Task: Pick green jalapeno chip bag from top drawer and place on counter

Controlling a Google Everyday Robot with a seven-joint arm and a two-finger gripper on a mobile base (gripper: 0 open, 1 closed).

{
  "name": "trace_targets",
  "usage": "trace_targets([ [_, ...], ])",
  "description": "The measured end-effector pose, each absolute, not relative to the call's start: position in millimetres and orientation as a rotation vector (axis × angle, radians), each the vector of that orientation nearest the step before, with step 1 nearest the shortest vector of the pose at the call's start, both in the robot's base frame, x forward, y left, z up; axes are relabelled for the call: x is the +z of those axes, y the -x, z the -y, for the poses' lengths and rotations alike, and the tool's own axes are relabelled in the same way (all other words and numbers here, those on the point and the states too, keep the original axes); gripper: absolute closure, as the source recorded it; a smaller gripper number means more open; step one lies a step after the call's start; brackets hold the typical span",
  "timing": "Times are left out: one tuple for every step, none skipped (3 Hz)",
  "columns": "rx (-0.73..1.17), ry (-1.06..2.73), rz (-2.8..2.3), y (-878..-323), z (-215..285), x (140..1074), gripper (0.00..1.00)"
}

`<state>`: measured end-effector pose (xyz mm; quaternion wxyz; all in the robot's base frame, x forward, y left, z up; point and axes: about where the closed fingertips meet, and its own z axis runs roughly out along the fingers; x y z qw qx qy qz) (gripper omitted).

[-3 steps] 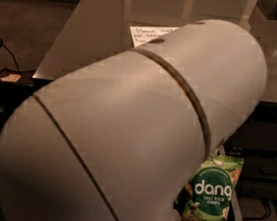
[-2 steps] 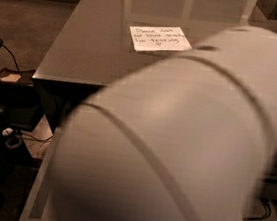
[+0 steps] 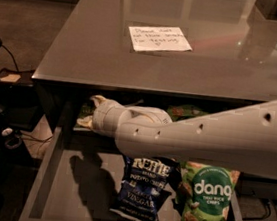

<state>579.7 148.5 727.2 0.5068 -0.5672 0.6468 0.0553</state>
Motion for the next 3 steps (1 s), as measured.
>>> trace_targets([
  [0.205,1.392,-1.535,-560.3,-176.9,729.2,0.66],
  [0.205,1.392,-1.535,-560.4,-176.9,729.1,0.89],
  [0.210,1.338,-1.558,-567.8,-169.5,723.6,1.00],
])
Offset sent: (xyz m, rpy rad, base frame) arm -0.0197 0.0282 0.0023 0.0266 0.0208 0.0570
